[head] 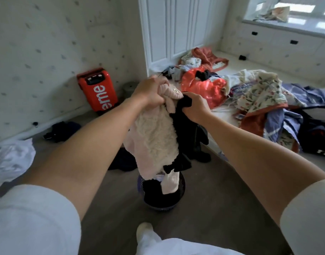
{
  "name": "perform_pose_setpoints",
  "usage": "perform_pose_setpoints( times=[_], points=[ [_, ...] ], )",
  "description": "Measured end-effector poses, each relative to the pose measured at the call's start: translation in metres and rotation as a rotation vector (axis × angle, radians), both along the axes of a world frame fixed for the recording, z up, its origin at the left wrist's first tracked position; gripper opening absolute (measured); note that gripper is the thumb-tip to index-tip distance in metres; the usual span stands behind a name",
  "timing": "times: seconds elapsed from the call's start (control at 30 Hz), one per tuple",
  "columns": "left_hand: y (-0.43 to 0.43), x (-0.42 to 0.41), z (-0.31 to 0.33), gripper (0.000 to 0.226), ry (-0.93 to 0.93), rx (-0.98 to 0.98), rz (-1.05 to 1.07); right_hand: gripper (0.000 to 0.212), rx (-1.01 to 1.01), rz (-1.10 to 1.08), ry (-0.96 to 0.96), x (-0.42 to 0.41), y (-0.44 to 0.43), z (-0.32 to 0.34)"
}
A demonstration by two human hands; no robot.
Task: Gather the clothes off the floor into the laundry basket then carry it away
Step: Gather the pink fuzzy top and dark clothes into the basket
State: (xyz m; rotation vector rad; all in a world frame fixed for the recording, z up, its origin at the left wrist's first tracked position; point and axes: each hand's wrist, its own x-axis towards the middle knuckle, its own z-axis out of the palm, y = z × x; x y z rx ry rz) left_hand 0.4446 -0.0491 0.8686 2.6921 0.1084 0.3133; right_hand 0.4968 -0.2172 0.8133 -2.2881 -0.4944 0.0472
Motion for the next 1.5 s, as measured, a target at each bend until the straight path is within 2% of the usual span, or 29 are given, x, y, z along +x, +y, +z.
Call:
perform_pose_setpoints(
  times=[0.17, 0.3, 0.57, 0.8, 0.97, 1.07, 1.2, 1.27, 1.37, 1.4, 1.47, 1.5],
  points=[
    [0.046, 0.011, -0.062, 0.047, 0.120, -0.050, 0.013, 0.047, -0.072, 0.018, 0.077, 0.009, 0.042, -0.043],
    [0.076, 0.023, -0.122, 0.046, 0.241, -0.179, 0.012, 0.047, -0.125, -0.104, 0.245, 0.016, 0.068, -0.092],
    [0.088, 0.041, -0.245, 0.038, 0.410, -0.412, 0.036, 0.048, -0.183, -0.251, 0.417, 0.031, 0.079, -0.198],
    [0.088, 0.035, -0.378, 0.039, 0.556, -0.424, 0.160, 0.053, -0.047, -0.418, 0.657, 0.026, 0.085, -0.310],
    [0.090, 0.013, -0.459, 0.041, 0.645, -0.397, 0.243, 0.049, 0.031, -0.564, 0.691, 0.026, 0.079, -0.367],
    [0.082, 0.008, -0.498, 0.046, 0.637, -0.458, 0.322, 0.045, 0.120, -0.641, 0.716, 0.039, 0.080, -0.390],
    [0.066, 0.024, -0.541, 0.052, 0.581, -0.594, 0.384, 0.041, 0.138, -0.412, 0.754, 0.047, 0.088, -0.428],
    [0.060, 0.034, -0.562, 0.072, 0.713, -0.638, 0.247, 0.044, 0.075, -0.269, 0.800, 0.046, 0.091, -0.455],
    [0.060, 0.036, -0.595, 0.092, 0.953, -0.541, -0.006, 0.061, 0.009, -0.207, 0.924, 0.041, 0.091, -0.496],
    [0.061, 0.032, -0.608, 0.092, 1.002, -0.514, -0.039, 0.065, 0.031, -0.223, 1.007, 0.039, 0.089, -0.509],
    [0.064, 0.023, -0.630, 0.077, 1.095, -0.433, -0.027, 0.066, 0.072, -0.220, 1.151, 0.033, 0.084, -0.534],
    [0.066, 0.018, -0.637, 0.065, 1.154, -0.383, 0.015, 0.065, 0.031, -0.203, 1.137, 0.027, 0.080, -0.546]
  ],
)
